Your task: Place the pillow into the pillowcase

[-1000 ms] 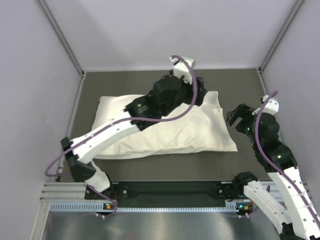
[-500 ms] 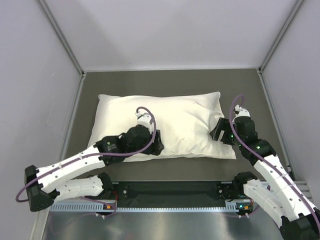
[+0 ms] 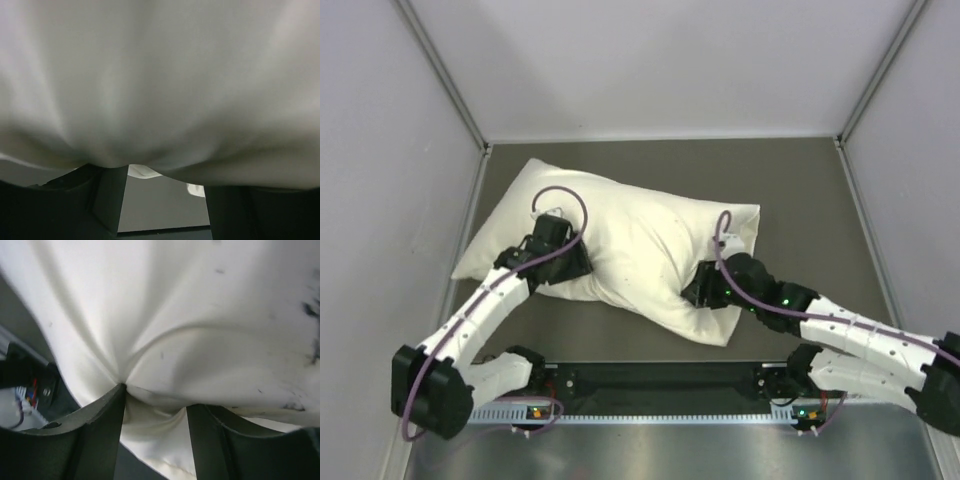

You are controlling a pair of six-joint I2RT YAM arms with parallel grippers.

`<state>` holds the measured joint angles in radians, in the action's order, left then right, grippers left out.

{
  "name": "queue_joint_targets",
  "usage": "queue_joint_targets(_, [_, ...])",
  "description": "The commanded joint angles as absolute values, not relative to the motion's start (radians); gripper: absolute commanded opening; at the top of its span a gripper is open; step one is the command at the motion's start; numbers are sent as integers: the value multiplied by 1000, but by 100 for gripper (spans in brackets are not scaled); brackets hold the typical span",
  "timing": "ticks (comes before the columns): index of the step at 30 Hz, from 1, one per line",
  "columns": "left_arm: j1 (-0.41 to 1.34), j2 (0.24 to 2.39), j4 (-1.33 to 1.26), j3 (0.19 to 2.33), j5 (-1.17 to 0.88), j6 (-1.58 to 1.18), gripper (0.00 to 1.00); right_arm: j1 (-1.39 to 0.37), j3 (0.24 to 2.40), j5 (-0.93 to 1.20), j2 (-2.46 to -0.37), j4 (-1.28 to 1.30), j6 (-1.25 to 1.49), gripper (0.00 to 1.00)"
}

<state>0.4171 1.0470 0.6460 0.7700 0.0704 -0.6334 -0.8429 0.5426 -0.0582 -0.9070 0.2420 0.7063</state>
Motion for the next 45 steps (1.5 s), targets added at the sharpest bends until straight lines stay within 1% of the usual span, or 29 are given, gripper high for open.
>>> queue_joint_targets(1, [315,1155,571,917,129,-557,64,-1076,676,-139,-1005,161,750,52])
queue_joint_targets(2, [308,1190,584,981,149,-558,65,-1116,708,-184,-1028,182,741,55])
queue_joint_targets(3, [305,1206,592,1012,172,-560,66,-1171,766,-205,-1064,210,735,62])
queue_joint_targets(6, [305,1216,650,1113,167,-557,72,-1195,790,-267,-1033,311,747,73])
queue_joint_targets(8, [308,1184,679,1157,170,-548,75,-1195,770,-328,-968,362,758,76])
queue_joint_targets(9, [311,1168,696,1161,172,-540,76,-1190,750,-345,-894,379,764,79])
queue_joint_targets(11, [328,1105,718,1169,192,-522,78,-1183,736,-389,-782,454,779,81])
queue_joint_targets(14, [368,1033,765,1175,216,-512,82,-1166,713,-442,-657,531,801,81])
queue_joint_targets(17, [477,996,821,1195,274,-523,83,-1149,695,-480,-583,621,833,80])
queue_joint_targets(19, [543,989,859,1228,317,-537,83,-1138,678,-497,-565,672,847,77])
queue_joint_targets(20, [624,991,864,1241,355,-537,83,-1134,670,-499,-563,686,860,73])
queue_joint_targets(21, [664,997,864,1252,367,-537,82,-1117,657,-502,-566,701,864,70])
queue_joint_targets(22, [704,1015,862,1271,379,-538,82,-1106,647,-492,-572,703,864,68])
queue_joint_targets(23, [791,1029,859,1281,411,-538,82,-1094,640,-486,-593,703,864,68])
queue_joint_targets(25, [882,1078,853,1304,465,-538,81,-1046,618,-460,-617,692,859,63])
queue_joint_targets(26, [976,1098,850,1311,497,-538,81,-1028,612,-453,-639,683,848,60])
queue_joint_targets(27, [1026,1118,847,1322,573,-538,81,-991,597,-443,-650,672,844,58])
queue_joint_targets(28, [1073,1162,844,1342,607,-543,82,-971,588,-416,-660,645,836,57])
queue_joint_targets(29, [1160,1189,844,1357,645,-543,82,-950,577,-397,-675,625,819,56])
queue_joint_targets(32, [1297,1310,859,1436,764,-537,84,-864,532,-316,-696,548,793,53])
queue_joint_targets(34, [1334,1411,908,1504,823,-543,85,-830,509,-285,-695,522,788,53])
queue_joint_targets(35, [1353,1442,928,1526,834,-551,86,-825,503,-278,-690,500,787,57])
queue_joint_targets(37, [1364,1511,995,1571,871,-598,87,-808,495,-267,-678,486,793,68])
queue_joint_targets(38, [1365,1522,1008,1575,873,-610,88,-798,491,-259,-660,470,790,78])
queue_joint_targets(39, [1365,1526,1005,1571,867,-615,88,-793,489,-250,-647,462,788,81])
queue_joint_targets(42, [1365,1497,950,1519,824,-614,89,-785,488,-226,-609,446,778,81])
queue_joint_targets(43, [1364,1464,927,1482,818,-623,89,-785,488,-209,-601,442,755,79])
queue_joint_targets(44, [1359,1447,931,1467,834,-643,89,-785,488,-187,-588,434,735,74])
queue_joint_targets(45, [1352,1427,949,1456,842,-670,90,-785,486,-155,-578,423,715,73])
